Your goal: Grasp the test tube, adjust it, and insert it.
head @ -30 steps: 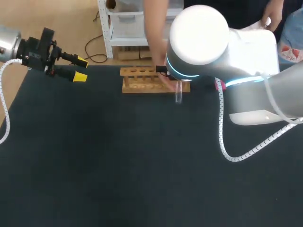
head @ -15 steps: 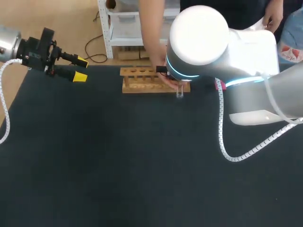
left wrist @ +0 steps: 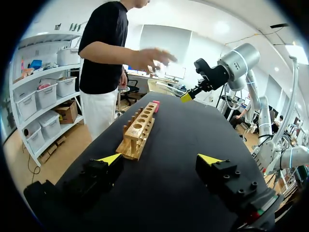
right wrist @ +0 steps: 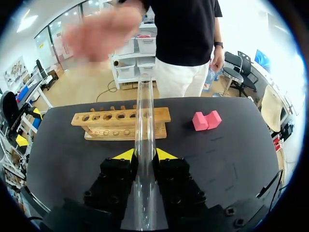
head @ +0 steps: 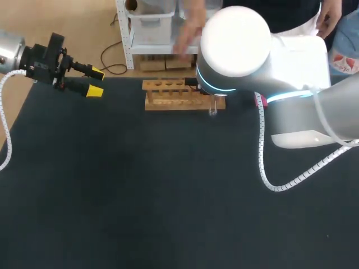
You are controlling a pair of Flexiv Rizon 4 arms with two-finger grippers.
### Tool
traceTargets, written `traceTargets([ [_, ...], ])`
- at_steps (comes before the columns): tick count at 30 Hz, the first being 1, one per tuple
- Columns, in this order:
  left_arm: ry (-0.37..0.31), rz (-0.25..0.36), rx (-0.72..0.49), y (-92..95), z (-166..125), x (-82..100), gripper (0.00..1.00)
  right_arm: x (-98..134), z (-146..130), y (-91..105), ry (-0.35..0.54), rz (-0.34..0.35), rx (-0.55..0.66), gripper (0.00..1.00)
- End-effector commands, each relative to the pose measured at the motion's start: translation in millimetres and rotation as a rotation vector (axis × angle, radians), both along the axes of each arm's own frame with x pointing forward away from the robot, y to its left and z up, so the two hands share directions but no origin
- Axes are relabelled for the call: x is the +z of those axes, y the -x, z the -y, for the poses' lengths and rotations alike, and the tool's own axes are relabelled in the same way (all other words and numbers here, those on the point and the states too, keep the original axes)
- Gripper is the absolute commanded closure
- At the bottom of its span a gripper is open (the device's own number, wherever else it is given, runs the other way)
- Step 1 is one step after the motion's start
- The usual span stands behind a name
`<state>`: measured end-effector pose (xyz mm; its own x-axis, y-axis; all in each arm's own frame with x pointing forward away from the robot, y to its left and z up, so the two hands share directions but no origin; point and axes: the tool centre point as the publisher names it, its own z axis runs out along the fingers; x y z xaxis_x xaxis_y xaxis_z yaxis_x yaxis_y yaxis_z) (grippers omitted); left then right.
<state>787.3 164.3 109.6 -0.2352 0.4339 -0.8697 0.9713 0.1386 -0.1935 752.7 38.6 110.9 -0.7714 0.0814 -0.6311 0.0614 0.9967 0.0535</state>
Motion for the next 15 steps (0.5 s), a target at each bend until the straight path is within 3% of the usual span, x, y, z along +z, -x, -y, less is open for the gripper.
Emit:
traceTargets([
  [1, 0.001, 0.002, -0.002, -0.3, -0.6, -0.9, 0.00, -0.2, 0.8, 1.2, -0.001, 0.005, 0.000, 1.00],
  [15, 0.001, 0.002, -0.002, -0.3, -0.6, -0.9, 0.00, -22.5, -17.0, -23.0, -0.001, -0.030, 0.078, 1.00],
])
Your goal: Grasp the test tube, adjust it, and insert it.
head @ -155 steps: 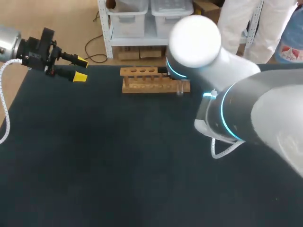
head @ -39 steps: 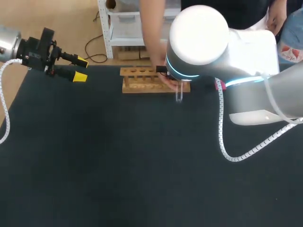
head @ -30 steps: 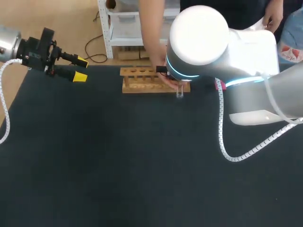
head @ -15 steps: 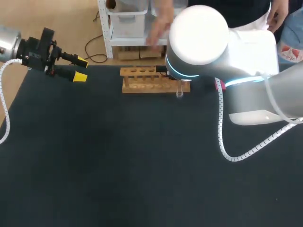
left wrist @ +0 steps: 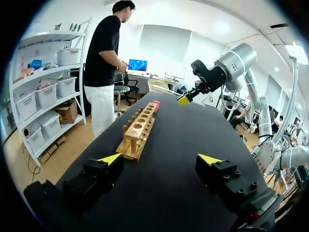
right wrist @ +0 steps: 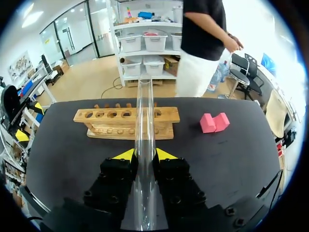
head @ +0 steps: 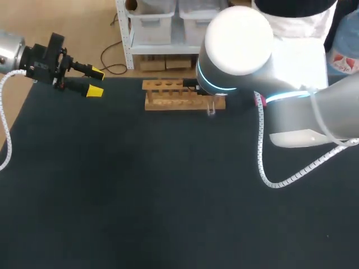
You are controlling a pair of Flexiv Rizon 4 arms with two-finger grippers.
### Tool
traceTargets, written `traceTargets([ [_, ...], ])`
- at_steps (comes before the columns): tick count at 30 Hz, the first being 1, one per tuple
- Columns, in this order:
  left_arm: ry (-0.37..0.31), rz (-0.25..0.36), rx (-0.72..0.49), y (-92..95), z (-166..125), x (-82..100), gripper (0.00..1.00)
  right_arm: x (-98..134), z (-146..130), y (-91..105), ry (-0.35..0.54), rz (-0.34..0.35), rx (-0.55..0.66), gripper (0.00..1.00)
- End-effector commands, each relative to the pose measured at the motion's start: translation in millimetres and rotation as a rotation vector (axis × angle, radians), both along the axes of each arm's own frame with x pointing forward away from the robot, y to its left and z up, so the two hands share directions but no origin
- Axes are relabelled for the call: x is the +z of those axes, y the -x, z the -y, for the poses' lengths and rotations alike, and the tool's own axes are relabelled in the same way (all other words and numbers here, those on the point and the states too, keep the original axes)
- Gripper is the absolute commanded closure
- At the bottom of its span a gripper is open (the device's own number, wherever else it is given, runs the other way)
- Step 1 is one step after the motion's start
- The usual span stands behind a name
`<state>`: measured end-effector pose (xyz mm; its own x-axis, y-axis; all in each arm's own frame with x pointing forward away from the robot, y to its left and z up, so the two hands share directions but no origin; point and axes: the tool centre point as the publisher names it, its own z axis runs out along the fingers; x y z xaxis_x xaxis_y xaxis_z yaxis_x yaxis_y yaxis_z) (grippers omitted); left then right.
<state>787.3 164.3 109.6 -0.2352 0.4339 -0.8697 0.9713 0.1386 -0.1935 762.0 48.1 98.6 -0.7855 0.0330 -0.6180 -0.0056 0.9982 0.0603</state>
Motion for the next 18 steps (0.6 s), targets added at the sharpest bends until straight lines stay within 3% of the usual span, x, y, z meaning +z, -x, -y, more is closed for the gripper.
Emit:
traceTargets([
  [1, 0.001, 0.002, -0.002, -0.3, -0.6, -0.9, 0.00, -12.9, -9.0, -15.9, 0.006, -0.019, 0.015, 1.00],
  [18, 0.001, 0.002, -0.002, -0.3, -0.6, -0.9, 0.00, -38.3, -21.8, -43.2, 0.005, -0.063, 0.009, 1.00],
])
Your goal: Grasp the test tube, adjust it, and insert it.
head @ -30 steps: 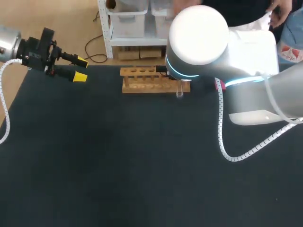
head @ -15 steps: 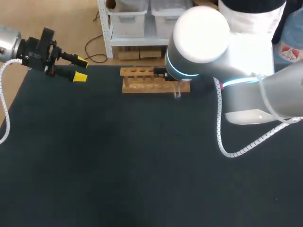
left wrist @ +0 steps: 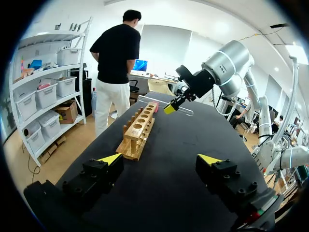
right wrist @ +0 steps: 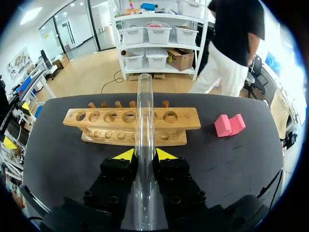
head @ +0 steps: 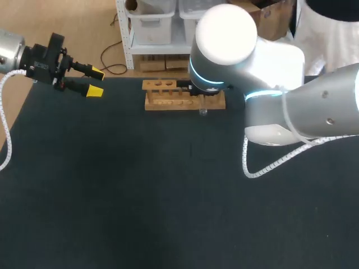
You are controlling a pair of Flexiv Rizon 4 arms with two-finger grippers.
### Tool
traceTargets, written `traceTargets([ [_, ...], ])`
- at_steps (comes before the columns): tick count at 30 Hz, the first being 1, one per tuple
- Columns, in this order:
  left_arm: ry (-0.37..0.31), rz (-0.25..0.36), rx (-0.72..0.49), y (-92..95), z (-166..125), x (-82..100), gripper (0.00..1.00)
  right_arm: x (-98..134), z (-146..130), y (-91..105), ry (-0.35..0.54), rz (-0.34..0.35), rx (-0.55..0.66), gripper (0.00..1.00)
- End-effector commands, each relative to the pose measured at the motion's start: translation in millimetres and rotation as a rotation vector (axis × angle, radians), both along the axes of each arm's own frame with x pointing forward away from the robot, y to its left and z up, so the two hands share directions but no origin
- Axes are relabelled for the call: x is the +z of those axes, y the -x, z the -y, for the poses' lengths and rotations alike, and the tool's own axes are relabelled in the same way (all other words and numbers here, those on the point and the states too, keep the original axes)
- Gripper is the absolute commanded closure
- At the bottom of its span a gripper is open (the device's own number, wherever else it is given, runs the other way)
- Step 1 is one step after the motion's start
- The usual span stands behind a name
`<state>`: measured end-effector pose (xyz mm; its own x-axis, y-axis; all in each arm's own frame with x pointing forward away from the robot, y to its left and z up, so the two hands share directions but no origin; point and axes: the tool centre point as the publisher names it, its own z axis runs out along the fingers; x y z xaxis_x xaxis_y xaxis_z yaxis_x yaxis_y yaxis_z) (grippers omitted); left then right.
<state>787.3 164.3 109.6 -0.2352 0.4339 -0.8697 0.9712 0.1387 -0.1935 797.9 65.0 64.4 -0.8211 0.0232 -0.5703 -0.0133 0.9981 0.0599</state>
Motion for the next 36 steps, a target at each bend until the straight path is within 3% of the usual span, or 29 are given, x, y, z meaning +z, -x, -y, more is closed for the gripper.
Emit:
traceTargets([
  [1, 0.001, 0.002, -0.002, -0.3, -0.6, -0.9, 0.00, -4.8, -5.8, -8.7, 0.005, -0.005, -0.003, 1.00],
  [36, 0.001, 0.002, -0.002, -0.3, -0.6, -0.9, 0.00, -30.8, -11.8, -16.8, 0.011, -0.103, -0.007, 1.00],
])
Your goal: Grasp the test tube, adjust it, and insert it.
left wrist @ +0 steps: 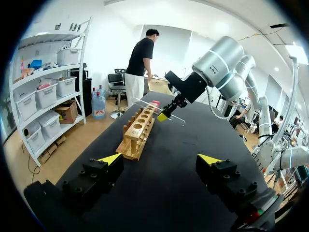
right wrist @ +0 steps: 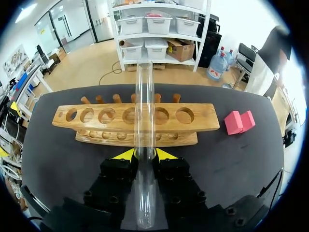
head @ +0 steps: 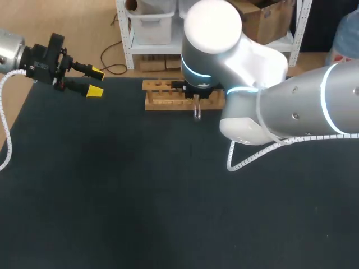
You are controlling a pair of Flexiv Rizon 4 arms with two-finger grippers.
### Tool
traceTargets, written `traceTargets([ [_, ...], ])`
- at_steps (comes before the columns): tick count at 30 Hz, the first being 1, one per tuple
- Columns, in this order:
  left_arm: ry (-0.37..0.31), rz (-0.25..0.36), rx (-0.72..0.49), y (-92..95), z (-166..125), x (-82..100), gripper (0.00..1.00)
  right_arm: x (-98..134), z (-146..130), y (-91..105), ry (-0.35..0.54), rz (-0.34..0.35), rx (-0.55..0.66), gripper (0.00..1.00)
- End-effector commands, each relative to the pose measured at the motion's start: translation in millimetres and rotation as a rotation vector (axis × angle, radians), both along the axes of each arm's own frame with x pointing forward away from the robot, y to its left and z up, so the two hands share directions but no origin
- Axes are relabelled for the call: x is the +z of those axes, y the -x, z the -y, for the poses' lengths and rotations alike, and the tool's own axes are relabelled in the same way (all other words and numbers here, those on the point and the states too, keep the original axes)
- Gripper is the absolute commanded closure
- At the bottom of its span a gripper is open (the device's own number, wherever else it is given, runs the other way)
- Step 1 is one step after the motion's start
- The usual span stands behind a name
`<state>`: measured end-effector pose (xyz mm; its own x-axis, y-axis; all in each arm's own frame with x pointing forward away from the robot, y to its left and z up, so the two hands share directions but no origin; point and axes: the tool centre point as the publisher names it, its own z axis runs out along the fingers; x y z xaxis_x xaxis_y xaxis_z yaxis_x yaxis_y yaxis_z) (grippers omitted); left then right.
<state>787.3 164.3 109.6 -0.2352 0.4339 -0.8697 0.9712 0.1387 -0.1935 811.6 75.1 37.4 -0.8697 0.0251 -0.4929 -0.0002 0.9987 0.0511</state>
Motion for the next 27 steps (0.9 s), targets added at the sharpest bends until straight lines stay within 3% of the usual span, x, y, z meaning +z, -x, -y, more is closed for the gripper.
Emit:
traceTargets([
  [1, 0.001, 0.002, -0.002, -0.3, -0.6, -0.9, 0.00, -4.7, -1.9, -2.9, 0.002, -0.016, 0.001, 1.00],
  [19, 0.001, 0.002, -0.002, -0.3, -0.6, -0.9, 0.00, -12.9, -3.6, -1.7, 0.005, -0.052, 0.001, 1.00],
  [27, 0.001, 0.002, -0.002, -0.3, -0.6, -0.9, 0.00, -1.6, 0.6, 6.3, 0.020, -0.027, -0.029, 1.00],
])
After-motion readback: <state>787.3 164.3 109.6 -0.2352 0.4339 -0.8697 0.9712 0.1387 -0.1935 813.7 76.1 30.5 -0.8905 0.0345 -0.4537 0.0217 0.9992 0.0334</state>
